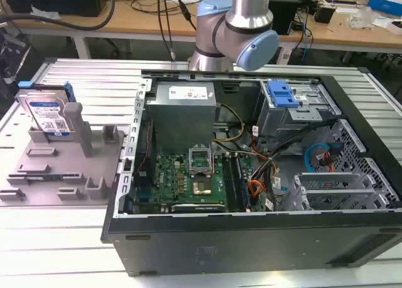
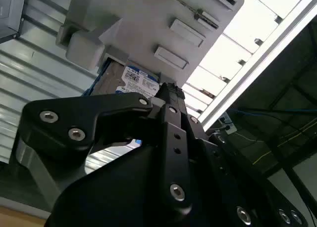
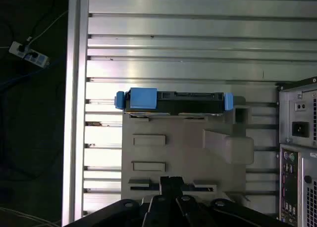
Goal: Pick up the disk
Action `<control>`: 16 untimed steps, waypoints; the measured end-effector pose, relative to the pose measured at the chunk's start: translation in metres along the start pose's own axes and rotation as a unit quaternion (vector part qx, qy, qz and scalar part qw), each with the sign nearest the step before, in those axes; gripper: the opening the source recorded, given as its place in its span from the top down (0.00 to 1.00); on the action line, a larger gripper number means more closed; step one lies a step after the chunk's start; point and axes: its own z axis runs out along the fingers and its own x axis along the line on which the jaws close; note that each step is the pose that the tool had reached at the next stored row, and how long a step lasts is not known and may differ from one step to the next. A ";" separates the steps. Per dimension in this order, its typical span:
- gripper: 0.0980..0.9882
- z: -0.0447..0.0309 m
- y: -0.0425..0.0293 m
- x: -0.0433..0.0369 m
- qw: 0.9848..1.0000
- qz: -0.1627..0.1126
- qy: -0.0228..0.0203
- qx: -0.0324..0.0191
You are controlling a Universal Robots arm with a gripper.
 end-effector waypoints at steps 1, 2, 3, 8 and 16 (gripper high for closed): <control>0.99 0.0000 0.0000 0.0000 1.000 0.000 0.000 0.000; 0.99 0.0000 0.0000 0.0000 1.000 0.000 0.000 0.000; 0.99 0.0000 0.0000 0.0000 1.000 0.000 0.000 0.000; 0.99 0.0000 0.0000 0.0000 1.000 0.000 0.000 0.000; 0.99 0.0009 0.0000 0.0000 0.996 -0.094 0.004 0.000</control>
